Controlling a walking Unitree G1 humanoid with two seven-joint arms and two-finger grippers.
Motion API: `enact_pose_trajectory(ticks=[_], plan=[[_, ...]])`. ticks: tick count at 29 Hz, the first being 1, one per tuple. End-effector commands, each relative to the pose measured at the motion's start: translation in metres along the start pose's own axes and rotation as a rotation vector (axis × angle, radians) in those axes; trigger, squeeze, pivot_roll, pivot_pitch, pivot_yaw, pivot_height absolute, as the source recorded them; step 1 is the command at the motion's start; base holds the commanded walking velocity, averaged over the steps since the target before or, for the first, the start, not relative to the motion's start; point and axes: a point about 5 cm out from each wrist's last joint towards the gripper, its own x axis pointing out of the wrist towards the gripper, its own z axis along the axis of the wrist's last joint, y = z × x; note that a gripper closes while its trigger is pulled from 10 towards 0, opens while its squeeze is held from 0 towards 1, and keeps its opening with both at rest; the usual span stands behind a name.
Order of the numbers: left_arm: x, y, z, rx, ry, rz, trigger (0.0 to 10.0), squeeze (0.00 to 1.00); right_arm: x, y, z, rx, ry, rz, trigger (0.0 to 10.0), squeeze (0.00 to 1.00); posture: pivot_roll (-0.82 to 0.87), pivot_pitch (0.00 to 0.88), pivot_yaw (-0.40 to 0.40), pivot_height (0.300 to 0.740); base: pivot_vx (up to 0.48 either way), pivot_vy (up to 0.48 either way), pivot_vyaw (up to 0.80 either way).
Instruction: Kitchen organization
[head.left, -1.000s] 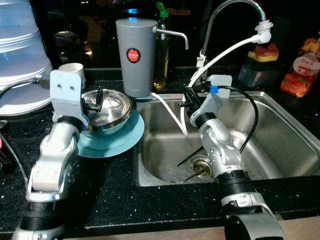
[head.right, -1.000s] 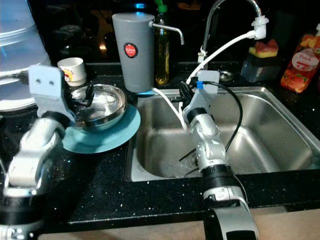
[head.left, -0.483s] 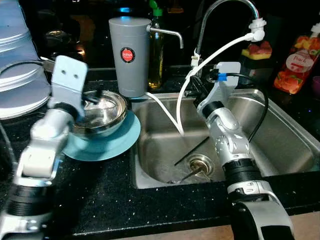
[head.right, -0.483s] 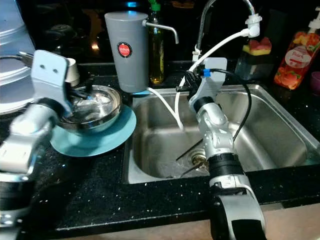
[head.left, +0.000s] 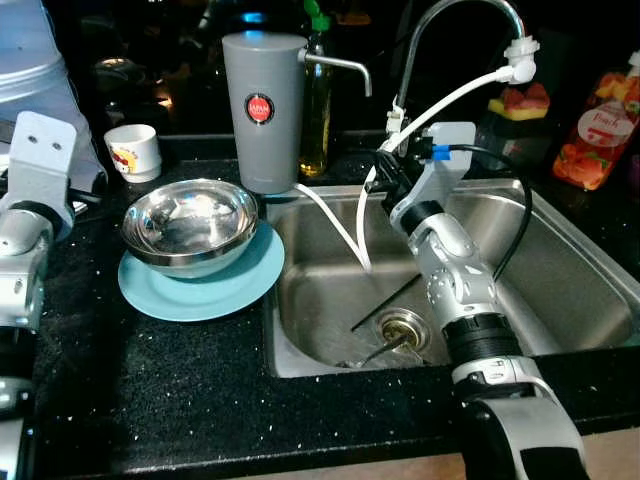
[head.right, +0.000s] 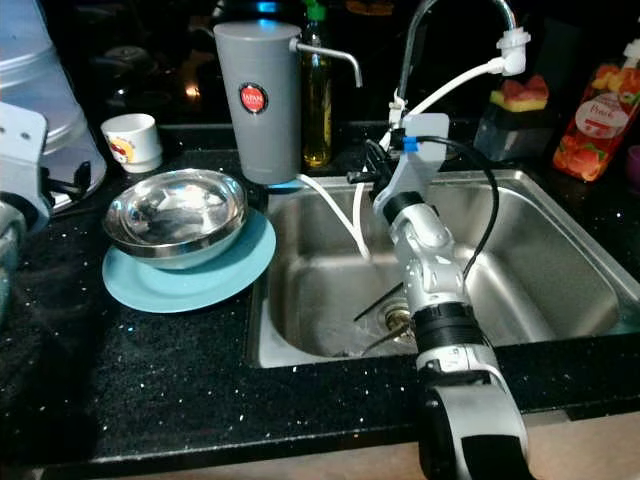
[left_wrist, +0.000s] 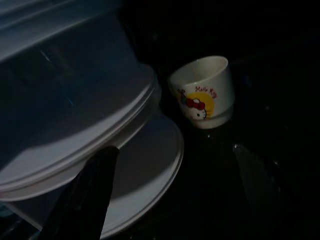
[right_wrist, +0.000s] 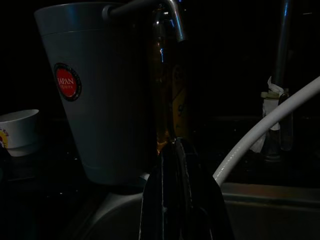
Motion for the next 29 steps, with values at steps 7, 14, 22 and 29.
enact_pose_trajectory(ticks=[7,14,22,29], plan=[[0.007,0.021,-0.012,-0.096,0.040,-0.024,10.0,0.00,0.003,0.004,0.008,0.004,-0.032,0.026,10.0,0.00,-0.01,0.096,-0.017,0.740,0.000,0.000,0.00],[0.008,0.023,-0.020,-0.143,0.053,-0.081,10.0,0.00,0.001,0.011,0.005,0.003,-0.023,0.051,10.0,0.00,-0.02,0.118,-0.028,0.740,0.000,0.000,0.00],[0.009,0.023,-0.026,-0.180,0.042,-0.138,10.0,0.00,-0.003,0.011,0.006,-0.002,-0.018,0.066,10.0,0.00,-0.05,0.165,-0.033,0.740,0.000,0.000,0.00],[0.012,0.025,-0.023,-0.193,0.045,-0.150,10.0,0.00,-0.007,0.013,0.006,-0.004,-0.007,0.069,10.0,0.00,-0.06,0.193,-0.037,0.740,0.000,0.000,0.00]])
